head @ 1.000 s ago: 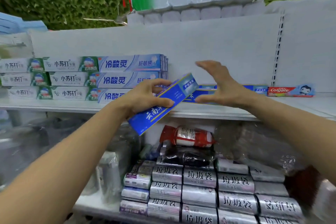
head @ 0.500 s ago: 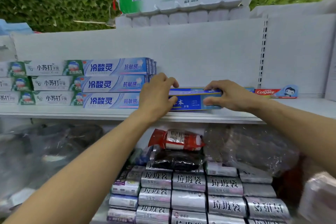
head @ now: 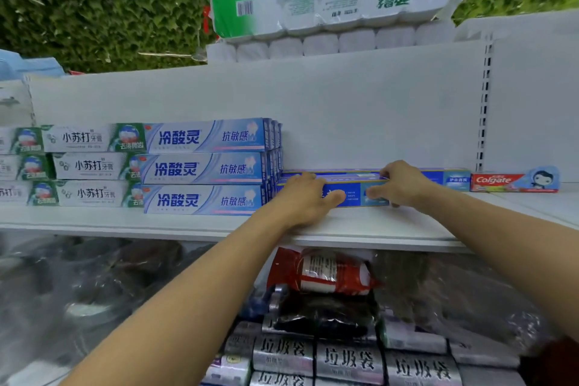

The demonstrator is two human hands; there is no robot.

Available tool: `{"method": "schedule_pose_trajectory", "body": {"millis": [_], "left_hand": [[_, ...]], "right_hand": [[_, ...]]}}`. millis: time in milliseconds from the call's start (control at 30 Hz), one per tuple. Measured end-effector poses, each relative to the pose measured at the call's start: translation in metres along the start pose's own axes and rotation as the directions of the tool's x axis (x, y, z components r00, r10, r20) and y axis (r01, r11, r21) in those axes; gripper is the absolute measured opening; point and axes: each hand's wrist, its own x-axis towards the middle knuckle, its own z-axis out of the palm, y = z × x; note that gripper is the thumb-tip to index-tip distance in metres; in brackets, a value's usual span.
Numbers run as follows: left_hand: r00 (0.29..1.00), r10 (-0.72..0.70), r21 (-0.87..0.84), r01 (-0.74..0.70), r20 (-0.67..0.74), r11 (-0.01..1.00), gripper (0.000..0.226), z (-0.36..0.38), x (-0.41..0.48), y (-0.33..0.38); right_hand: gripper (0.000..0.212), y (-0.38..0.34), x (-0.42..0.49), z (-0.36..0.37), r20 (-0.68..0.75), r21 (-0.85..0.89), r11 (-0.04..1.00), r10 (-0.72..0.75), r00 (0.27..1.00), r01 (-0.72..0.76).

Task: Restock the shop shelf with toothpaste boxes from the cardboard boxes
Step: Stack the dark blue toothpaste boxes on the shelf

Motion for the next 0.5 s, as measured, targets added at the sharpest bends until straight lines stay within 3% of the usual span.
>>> {"method": "schedule_pose_trajectory", "body": {"millis": [200,500], "left_hand": [[0.978,-0.046,0.038,0.039,0.202,0.999,0.076,0.004,0.03,-0.015],[0.967,-0.149,0.067,0.138,0.207,0.988,0.078,0.004,0.049,-0.018]], "right_hand": [[0.027,-0.003,0.029,0.014,-0.021,0.045,0.996,0.074,0.997,-0.073],[0.022,-0.012,0.043,0.019,0.009,0.105,0.989,0.099,0.995,-0.1]]}}
